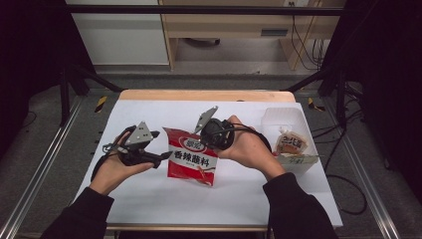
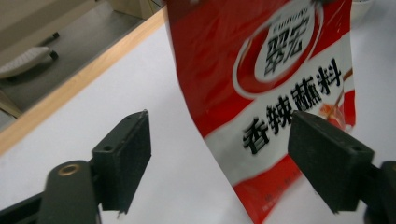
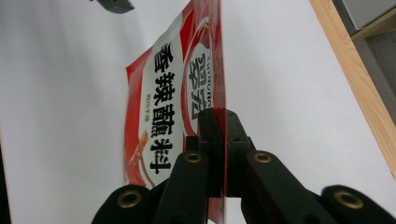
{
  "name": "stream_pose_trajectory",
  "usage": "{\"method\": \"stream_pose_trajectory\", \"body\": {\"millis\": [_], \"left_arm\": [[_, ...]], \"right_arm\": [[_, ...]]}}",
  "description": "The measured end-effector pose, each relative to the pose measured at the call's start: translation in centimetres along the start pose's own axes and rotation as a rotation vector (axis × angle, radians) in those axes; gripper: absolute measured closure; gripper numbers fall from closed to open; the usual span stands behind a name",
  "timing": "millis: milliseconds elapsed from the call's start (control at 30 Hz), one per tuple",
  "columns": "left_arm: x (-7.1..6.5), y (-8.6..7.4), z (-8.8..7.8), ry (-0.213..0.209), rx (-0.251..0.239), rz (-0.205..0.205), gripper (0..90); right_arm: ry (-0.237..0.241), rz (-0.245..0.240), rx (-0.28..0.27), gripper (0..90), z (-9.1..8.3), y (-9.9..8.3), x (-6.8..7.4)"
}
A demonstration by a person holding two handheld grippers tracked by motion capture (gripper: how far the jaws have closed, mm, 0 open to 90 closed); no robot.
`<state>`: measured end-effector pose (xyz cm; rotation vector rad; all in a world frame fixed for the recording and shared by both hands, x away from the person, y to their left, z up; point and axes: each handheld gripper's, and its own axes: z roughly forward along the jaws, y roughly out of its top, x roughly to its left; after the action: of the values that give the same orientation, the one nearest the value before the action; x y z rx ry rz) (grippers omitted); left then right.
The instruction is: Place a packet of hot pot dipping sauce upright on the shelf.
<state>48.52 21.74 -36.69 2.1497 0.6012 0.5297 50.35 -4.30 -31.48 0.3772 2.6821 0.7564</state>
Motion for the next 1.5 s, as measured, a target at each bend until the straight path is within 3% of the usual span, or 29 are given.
{"method": "stream_pose_trajectory", "body": {"millis": [67,233,433,633,767,900,1133,1500], "left_arm": [[0.0,-0.4,0.0,0.000,-0.001,-0.011,17.0],[0.1,-3.5,-0.3,0.011,-0.003,-0.082,15.9],[0.3,-7.3,0.1,0.028,0.018,-0.153,14.6],[1.0,-9.4,0.6,0.051,0.054,-0.202,12.2],[0.8,-10.0,0.9,0.050,0.087,-0.193,9.2],[0.7,-10.1,1.1,0.051,0.090,-0.197,9.0],[0.6,-10.5,1.1,0.059,0.104,-0.193,8.5],[0.2,-10.5,1.5,0.060,0.115,-0.190,8.6]], "right_arm": [[0.012,0.013,-0.005,90.0,-0.2,0.0,-0.1],[0.028,0.014,-0.030,90.0,-1.0,0.1,-0.6],[0.020,0.036,-0.035,90.0,-1.5,-0.4,-1.8],[-0.011,0.065,-0.038,90.0,-2.3,-0.9,-3.3],[-0.011,0.103,-0.058,90.0,-2.7,-1.5,-4.5],[-0.015,0.131,-0.068,90.0,-3.0,-1.9,-5.1],[-0.062,0.160,-0.067,90.0,-4.2,-2.3,-6.8],[-0.142,0.224,-0.113,90.0,-7.7,-3.3,-9.6]]}}
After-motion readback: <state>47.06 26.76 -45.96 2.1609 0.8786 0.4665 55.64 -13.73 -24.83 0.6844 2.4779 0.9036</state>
